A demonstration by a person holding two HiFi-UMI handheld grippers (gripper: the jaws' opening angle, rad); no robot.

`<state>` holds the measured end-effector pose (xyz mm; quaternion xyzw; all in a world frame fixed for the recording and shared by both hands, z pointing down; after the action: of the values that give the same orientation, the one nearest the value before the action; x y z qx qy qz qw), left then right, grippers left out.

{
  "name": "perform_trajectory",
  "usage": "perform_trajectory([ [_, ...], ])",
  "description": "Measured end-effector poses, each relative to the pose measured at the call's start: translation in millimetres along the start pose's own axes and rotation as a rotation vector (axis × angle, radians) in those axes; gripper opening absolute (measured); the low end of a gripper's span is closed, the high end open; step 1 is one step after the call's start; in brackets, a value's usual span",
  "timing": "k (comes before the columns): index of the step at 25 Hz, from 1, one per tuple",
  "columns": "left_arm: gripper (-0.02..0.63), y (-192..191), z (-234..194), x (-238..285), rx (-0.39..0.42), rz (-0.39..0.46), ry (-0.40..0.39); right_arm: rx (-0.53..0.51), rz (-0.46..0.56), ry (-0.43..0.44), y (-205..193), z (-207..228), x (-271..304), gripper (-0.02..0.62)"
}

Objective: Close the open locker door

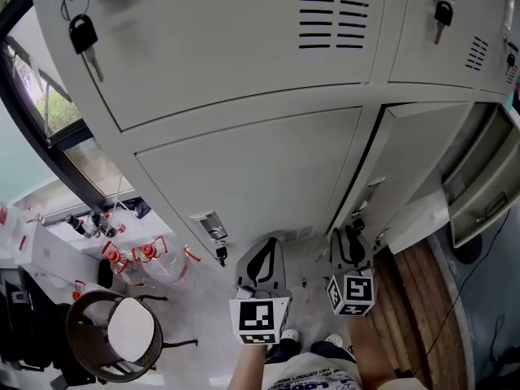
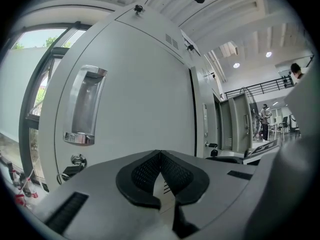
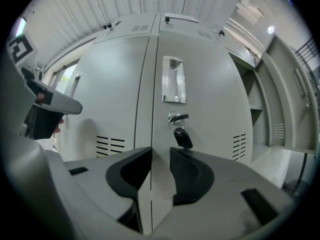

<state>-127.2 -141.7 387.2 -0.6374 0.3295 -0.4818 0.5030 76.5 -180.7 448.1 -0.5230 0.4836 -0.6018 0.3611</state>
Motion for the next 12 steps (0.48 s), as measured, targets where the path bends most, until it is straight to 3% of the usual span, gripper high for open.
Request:
perform_trajectory([
  [12, 0.005, -2, -6, 2, -0.017, -0.002, 0.030, -0.004, 0.002, 0.033, 4, 0, 14, 0.100],
])
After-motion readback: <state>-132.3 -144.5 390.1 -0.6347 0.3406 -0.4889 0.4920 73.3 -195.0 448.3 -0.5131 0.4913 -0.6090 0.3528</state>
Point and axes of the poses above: the fingertips, and each gripper's own axes: x forward along the fingers, z to its right, y out of its top, the point moved 8 cm from there along -x, backward along the fingers, and after that the axes turned 13 degrees about -z, right-handed, at the moved point
